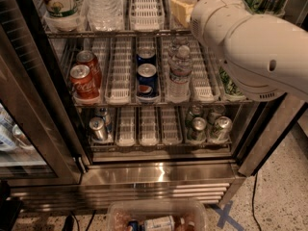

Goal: Pick orange can from top shelf of fridge

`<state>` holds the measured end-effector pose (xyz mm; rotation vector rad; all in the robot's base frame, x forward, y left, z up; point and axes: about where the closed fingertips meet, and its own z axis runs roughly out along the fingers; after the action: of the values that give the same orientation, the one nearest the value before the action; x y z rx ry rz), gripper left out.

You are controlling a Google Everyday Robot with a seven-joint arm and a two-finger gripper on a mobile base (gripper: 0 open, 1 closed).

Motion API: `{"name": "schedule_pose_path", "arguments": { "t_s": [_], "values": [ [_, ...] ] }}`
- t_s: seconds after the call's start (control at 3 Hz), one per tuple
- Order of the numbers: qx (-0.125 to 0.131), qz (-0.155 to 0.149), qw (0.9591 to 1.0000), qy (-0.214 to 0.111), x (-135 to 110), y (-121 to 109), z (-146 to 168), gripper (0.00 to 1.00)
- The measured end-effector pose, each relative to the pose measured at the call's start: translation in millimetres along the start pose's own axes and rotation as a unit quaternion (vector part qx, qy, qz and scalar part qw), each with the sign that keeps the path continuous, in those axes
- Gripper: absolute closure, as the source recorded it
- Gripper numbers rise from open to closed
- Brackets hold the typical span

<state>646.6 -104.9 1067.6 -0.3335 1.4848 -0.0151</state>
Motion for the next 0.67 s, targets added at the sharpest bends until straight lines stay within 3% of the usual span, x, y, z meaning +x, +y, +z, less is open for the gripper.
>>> {"name": "schedule_pose_path", "arguments": {
  "t_s": [0.33,0.67],
  "values": [
    [-0.016,0.004,0.9999,0.004,-0.1,4.8,4.9,1.0],
    [-0.016,0.004,0.9999,0.004,-0.5,5.0,4.9,1.0]
  ]
}}
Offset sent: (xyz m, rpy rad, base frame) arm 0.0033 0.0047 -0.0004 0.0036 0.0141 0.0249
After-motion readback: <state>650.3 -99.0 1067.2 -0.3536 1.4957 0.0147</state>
